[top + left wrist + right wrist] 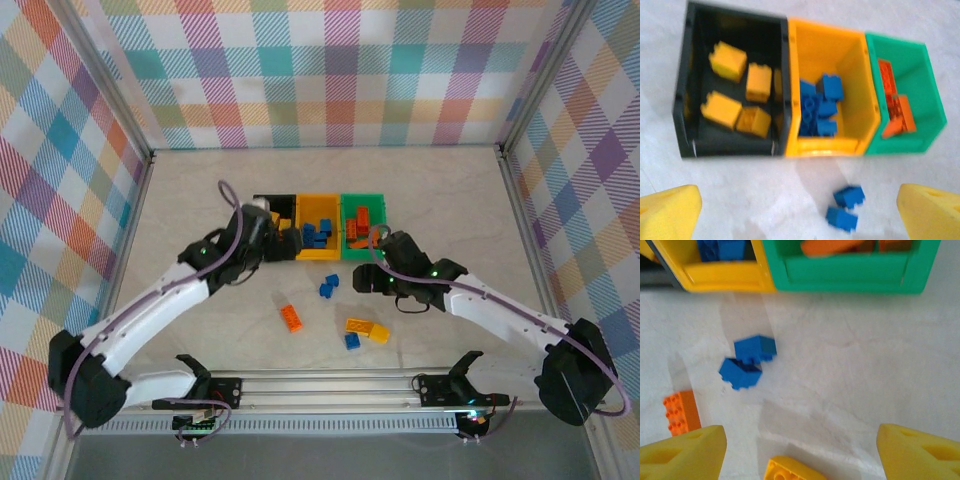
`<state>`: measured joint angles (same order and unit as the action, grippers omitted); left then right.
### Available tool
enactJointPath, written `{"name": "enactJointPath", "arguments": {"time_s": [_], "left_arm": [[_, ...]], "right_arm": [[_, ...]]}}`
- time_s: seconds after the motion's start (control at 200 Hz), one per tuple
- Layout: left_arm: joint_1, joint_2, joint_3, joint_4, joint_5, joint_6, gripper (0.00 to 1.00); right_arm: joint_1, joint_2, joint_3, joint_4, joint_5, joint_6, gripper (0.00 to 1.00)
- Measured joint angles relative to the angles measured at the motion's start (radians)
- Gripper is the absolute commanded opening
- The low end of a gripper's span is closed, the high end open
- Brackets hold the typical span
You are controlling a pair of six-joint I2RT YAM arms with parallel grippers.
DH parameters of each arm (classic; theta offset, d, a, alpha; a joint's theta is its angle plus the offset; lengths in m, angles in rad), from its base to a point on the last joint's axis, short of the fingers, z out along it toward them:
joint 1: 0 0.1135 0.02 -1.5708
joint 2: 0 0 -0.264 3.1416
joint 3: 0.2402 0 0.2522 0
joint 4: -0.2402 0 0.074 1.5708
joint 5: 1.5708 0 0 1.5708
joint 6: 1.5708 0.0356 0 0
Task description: Sort the legos into containers by color
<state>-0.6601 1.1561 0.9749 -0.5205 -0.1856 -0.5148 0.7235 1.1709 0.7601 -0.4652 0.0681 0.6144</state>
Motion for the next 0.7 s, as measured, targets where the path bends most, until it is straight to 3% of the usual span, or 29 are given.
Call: {"name": "enactJointPath", "arguments": {"time_s": [0.15,0.37,0.495,0.7], "left_arm": [[-0.071,-0.093,-0.192,-0.004,0.059,-0.051,1.00],[-0.209,-0.008,-0.323,0.015,0.071,-0.099,0.96],[-0.250,0.103,-0.333,0.075,0.082,-0.114,0.89],[-0.278,0.245,-0.325,0.106,0.058,-0.127,0.67]], "right_arm": [[0.025,0.011,-0.056,-0.020,-0.034,0.006,0.78],[0.035,0.011,-0.082,-0.026,-0.047,0.019,0.78],[0.035,0.010,-0.082,-0.027,-0.043,0.025,0.78],[0.035,-0.025,-0.082,-0.039,-0.031,0.025,0.78]]}}
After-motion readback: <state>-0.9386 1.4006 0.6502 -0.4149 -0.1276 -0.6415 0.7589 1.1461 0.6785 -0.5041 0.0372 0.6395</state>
